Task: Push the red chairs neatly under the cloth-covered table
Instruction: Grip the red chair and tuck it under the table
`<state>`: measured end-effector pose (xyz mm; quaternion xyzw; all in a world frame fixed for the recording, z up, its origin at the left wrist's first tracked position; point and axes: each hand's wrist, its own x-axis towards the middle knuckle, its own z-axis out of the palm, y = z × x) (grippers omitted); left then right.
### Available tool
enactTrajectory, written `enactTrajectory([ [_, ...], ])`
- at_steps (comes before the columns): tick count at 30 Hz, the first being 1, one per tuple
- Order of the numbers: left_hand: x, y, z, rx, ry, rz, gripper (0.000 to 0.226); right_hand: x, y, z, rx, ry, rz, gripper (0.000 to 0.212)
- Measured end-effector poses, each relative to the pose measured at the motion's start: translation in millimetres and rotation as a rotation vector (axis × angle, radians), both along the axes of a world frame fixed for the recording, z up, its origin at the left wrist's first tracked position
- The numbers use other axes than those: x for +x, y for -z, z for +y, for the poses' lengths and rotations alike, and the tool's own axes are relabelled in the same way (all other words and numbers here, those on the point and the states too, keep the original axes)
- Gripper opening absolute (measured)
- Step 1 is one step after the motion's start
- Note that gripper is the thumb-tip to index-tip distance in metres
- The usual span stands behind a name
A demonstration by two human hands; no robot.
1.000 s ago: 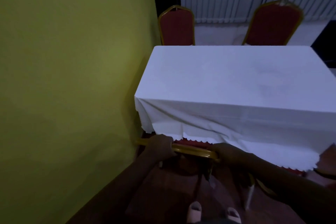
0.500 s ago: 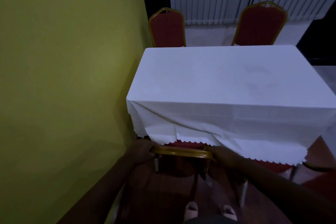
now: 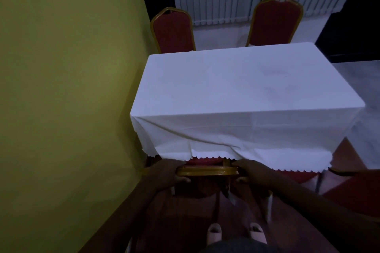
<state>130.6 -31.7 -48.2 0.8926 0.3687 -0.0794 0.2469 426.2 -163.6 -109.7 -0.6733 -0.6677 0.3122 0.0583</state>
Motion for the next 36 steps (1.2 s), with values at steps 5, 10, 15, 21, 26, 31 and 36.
enactTrajectory([
  [5,87,-7,-37,0.0,0.167,0.003,0.075,48,-14,-42,0.005,0.115,-0.006,0.058],
  [10,171,-17,-71,-0.041,0.309,-0.078,0.077,108,-26,-92,0.069,0.287,-0.08,0.071],
  [15,259,-22,-118,-0.064,0.463,-0.124,0.085,177,-48,-155,0.084,0.429,-0.142,0.075],
  [21,351,-36,-175,-0.113,0.63,-0.145,0.077,262,-82,-221,0.112,0.589,-0.187,0.071],
  [26,416,-28,-221,-0.169,0.71,-0.17,0.076,343,-107,-268,0.043,0.6,-0.304,0.058],
  [31,459,-9,-275,-0.156,0.802,-0.121,0.083,403,-104,-306,-0.175,0.515,-0.264,0.036],
  [36,494,2,-309,-0.235,0.828,-0.167,0.075,413,-74,-331,-0.303,0.497,-0.405,0.071],
])
